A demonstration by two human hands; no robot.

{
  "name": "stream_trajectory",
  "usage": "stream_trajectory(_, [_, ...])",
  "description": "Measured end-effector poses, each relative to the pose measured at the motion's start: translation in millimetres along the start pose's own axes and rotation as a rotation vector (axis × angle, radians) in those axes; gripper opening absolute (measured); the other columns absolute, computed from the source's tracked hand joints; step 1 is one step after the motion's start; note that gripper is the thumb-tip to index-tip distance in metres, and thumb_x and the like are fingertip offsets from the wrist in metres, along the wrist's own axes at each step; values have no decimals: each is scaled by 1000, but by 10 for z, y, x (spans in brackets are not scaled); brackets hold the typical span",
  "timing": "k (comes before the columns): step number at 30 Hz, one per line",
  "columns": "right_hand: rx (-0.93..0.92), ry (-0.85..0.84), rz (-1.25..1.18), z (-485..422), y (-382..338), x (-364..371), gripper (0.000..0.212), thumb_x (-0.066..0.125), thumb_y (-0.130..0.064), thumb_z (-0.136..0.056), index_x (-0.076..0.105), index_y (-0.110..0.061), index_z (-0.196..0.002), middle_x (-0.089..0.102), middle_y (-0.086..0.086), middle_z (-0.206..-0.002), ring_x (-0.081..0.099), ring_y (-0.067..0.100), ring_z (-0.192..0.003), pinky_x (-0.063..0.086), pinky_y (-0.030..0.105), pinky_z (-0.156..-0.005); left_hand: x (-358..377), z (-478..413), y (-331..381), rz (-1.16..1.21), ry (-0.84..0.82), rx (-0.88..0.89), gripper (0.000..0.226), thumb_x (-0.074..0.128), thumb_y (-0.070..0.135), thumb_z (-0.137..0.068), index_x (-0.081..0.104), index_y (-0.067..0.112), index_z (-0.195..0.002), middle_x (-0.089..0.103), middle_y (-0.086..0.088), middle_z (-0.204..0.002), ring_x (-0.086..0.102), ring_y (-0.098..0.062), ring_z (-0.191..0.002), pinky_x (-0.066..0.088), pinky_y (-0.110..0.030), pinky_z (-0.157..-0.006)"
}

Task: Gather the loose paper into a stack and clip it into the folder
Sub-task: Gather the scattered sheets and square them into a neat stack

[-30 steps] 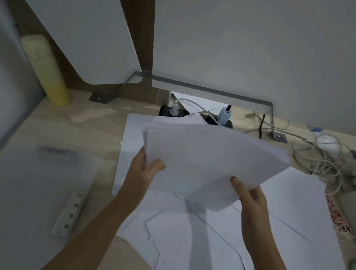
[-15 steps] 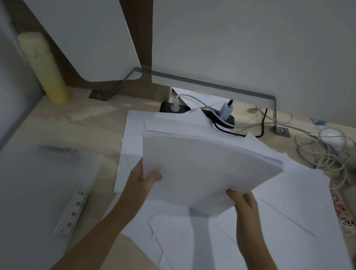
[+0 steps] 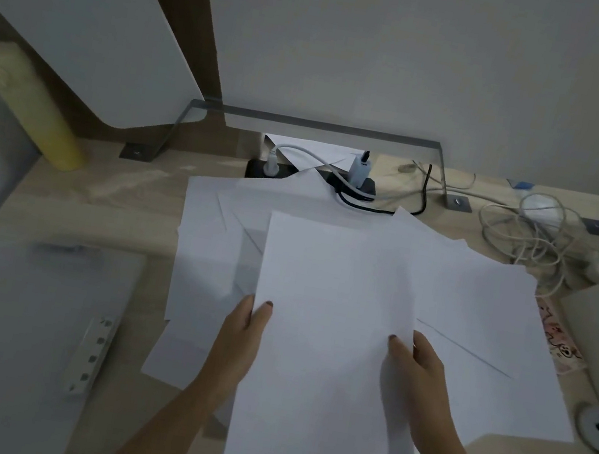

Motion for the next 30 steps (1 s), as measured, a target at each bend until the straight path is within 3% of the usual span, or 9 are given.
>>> stream_trajectory(4, [94, 34, 27, -50, 379, -348, 17, 49, -18, -92, 59, -5, -88, 58, 17, -82, 52, 27, -71, 41, 33, -65, 396, 56, -332, -85, -133, -113, 19, 40, 26, -98, 52, 14, -91, 52, -6, -86, 51, -14, -82, 37, -29, -74])
stream_trajectory(6, [129, 58, 34, -70, 520, -567, 17, 48, -17, -93, 61, -7, -87, 59, 16, -83, 53, 27, -73, 40, 33, -64, 631, 127, -416, -82, -201, -158, 18, 40, 28, -97, 50, 16, -88, 49, -7, -85, 48, -14, -80, 35, -30, -74])
stream_trajectory(10, [163, 113, 37, -130, 712, -1032, 21, 49, -14, -93, 58, -10, -75, 53, 8, -72, 47, 21, -67, 34, 30, -58, 1093, 249, -415, -105, -298, -206, 27, 41, 24, -97, 36, 14, -72, 36, -10, -70, 35, -17, -66, 25, -28, -62])
stream_trajectory(12, [172, 154, 68, -184, 792, -1289, 23, 50, -12, -93, 54, -4, -72, 47, 6, -69, 42, 19, -64, 30, 29, -58, 1352, 278, -442, -120, -336, -231, 28, 40, 24, -97, 36, 13, -72, 36, -9, -70, 36, -17, -66, 28, -28, -61])
stream_trajectory(14, [197, 197, 112, -257, 885, -1544, 20, 50, -13, -92, 57, 4, -84, 49, 11, -74, 43, 22, -68, 30, 31, -60, 1616, 298, -482, -134, -365, -249, 26, 39, 28, -97, 42, 14, -75, 42, -10, -73, 43, -17, -69, 33, -29, -66])
stream_trajectory(21, [220, 267, 181, -507, 1083, -2076, 17, 48, -13, -94, 58, -5, -104, 57, 11, -88, 50, 24, -80, 38, 31, -68, 2316, 318, -645, -217, -423, -299, 26, 38, 36, -92, 43, 15, -76, 46, -8, -76, 46, -17, -72, 37, -33, -69])
stream_trajectory(24, [250, 271, 215, -572, 1200, -2171, 27, 47, -9, -94, 54, -5, -120, 58, 13, -99, 53, 26, -85, 40, 28, -63, 2495, 323, -778, -275, -456, -325, 24, 39, 32, -90, 44, 15, -74, 47, -11, -76, 48, -18, -73, 49, -46, -79])
stream_trajectory(26, [269, 263, 247, -560, 1236, -2176, 33, 45, -4, -93, 48, -5, -126, 55, 12, -103, 52, 23, -81, 39, 28, -59, 2542, 321, -870, -332, -486, -343, 21, 39, 28, -90, 46, 15, -76, 49, -11, -76, 49, -18, -72, 48, -53, -88])
stream_trajectory(30, [190, 298, 441, -545, 1142, -2136, 45, 50, 2, -88, 45, -3, -132, 52, 24, -125, 51, 37, -108, 45, 47, -90, 2489, 325, -773, -417, -513, -329, 16, 42, 26, -91, 51, 15, -83, 57, -7, -82, 57, -23, -79, 49, -50, -92])
Point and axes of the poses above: each hand's wrist, its own z-axis away from the middle knuckle, its own x-axis out of the palm, y = z × x, the point moved 7 cm from there along -z, towards the middle knuckle
